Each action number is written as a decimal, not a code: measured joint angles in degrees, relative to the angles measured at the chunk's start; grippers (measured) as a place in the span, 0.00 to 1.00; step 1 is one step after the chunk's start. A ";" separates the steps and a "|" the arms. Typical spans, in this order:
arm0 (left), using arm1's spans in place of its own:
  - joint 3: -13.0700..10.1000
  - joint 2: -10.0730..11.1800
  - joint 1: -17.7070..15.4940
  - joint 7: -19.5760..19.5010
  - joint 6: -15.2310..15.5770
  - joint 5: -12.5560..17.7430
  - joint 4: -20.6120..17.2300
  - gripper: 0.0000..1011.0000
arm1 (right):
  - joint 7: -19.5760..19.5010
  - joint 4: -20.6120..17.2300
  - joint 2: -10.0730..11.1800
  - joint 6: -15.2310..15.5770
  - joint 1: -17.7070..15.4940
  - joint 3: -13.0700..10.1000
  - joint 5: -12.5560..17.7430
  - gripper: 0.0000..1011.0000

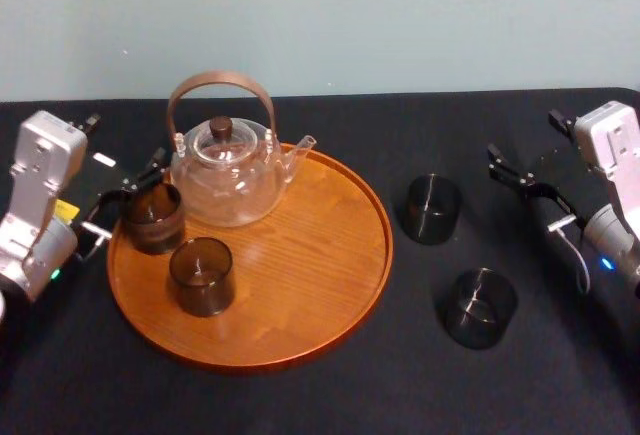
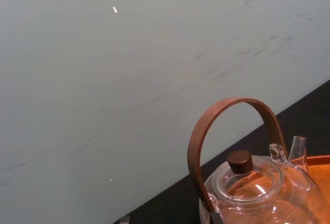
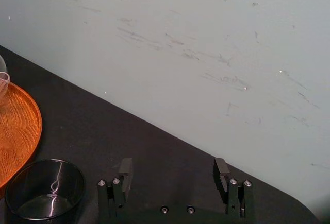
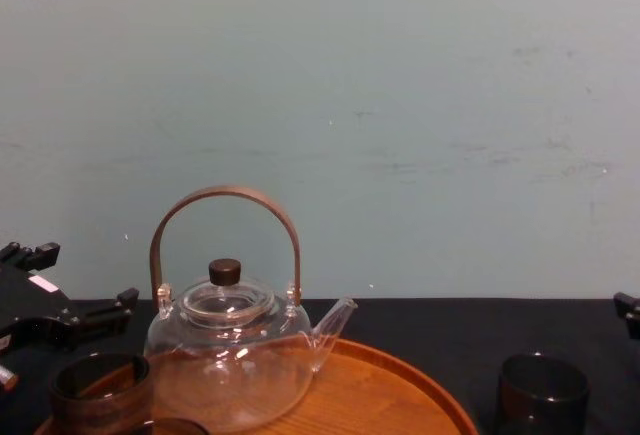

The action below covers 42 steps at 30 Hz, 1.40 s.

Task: Pick up the glass from the table and place it on the tray.

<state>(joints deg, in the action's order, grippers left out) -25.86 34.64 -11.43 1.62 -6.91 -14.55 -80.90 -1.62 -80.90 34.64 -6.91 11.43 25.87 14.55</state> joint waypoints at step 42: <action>0.00 0.00 0.00 0.00 0.00 0.00 0.00 0.99 | 0.00 0.00 0.00 0.00 0.00 0.00 0.00 0.99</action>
<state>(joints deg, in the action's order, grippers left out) -25.86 34.65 -11.43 1.62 -6.91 -14.55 -80.90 -1.62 -80.90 34.64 -6.91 11.43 25.86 14.55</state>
